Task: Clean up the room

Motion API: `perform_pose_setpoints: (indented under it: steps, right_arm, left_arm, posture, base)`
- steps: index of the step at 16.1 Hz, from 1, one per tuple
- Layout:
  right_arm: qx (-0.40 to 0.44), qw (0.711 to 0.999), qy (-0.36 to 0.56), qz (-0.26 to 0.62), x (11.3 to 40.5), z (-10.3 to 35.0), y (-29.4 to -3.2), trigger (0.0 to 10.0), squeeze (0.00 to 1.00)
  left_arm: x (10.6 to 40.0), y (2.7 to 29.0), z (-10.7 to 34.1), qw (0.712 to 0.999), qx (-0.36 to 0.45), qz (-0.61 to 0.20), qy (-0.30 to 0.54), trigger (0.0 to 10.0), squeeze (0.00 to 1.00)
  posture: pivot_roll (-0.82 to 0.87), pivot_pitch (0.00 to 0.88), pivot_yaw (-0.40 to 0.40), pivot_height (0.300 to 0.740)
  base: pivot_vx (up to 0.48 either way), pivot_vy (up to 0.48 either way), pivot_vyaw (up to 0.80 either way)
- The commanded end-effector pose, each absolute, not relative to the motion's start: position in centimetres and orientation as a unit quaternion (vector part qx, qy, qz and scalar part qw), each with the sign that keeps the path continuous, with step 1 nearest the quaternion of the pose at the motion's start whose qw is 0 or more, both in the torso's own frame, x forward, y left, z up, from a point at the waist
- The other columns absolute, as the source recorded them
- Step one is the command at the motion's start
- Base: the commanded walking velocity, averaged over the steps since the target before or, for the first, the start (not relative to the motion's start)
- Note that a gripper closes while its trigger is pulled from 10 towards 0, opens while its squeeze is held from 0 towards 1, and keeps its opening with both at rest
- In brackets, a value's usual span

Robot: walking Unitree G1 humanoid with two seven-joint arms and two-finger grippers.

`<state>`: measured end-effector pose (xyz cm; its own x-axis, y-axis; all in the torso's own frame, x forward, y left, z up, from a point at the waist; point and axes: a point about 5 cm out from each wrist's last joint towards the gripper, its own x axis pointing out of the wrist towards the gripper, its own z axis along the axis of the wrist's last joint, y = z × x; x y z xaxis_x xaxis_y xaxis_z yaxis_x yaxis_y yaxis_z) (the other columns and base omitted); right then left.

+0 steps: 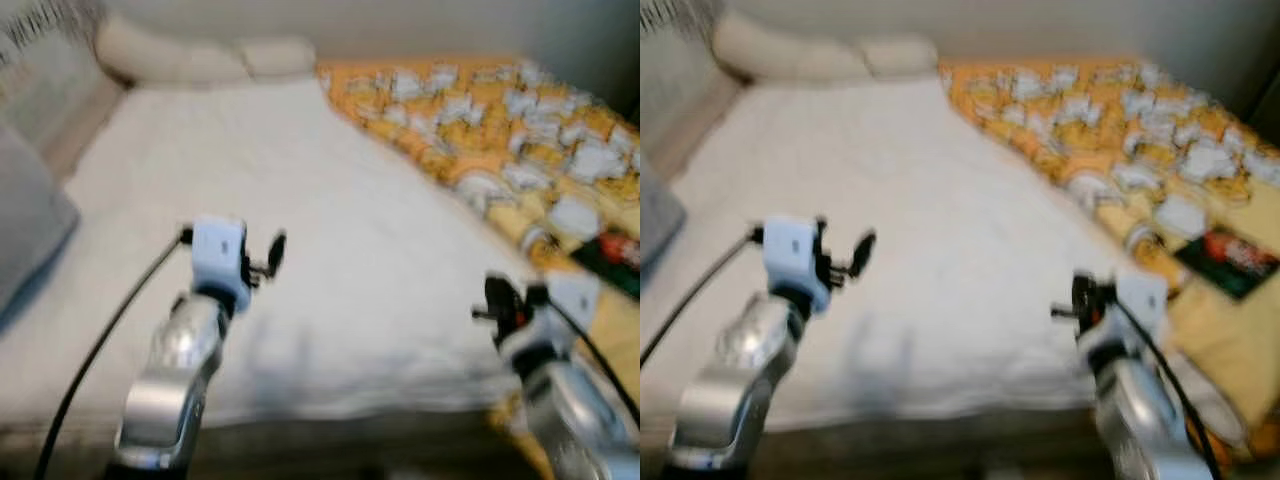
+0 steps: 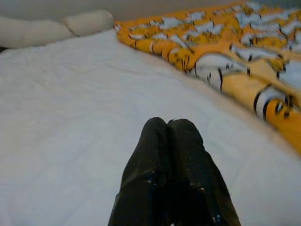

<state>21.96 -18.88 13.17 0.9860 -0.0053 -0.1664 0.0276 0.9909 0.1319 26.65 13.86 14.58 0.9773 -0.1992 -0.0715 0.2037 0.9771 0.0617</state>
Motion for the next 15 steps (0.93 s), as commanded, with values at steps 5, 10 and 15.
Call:
perform_pose_setpoints:
  steps: [5,10,15]
  right_arm:
    - [0.044,0.993,0.108,-0.027,23.0,12.4,-19.9,10.0,0.0]
    - [0.028,0.995,0.096,-0.013,24.2,12.2,-21.2,10.0,0.0]
    - [0.064,0.992,0.112,0.002,24.7,11.4,-21.1,10.0,0.0]
  left_arm:
    - [26.2,14.8,14.2,0.997,0.044,-0.062,0.034,10.0,0.16]
    - [24.4,17.1,13.6,0.996,0.059,-0.025,0.055,10.0,0.16]
    - [23.3,18.1,13.8,0.995,0.075,-0.021,0.058,10.0,0.16]
  posture:
    - [-0.11,0.0,0.024,0.74]
    - [-0.08,0.0,0.003,0.74]
    - [-0.06,0.0,0.005,0.74]
  base:
    - [0.0,-0.48,0.0]
    - [0.0,-0.48,0.0]
    - [0.0,-0.469,0.0]
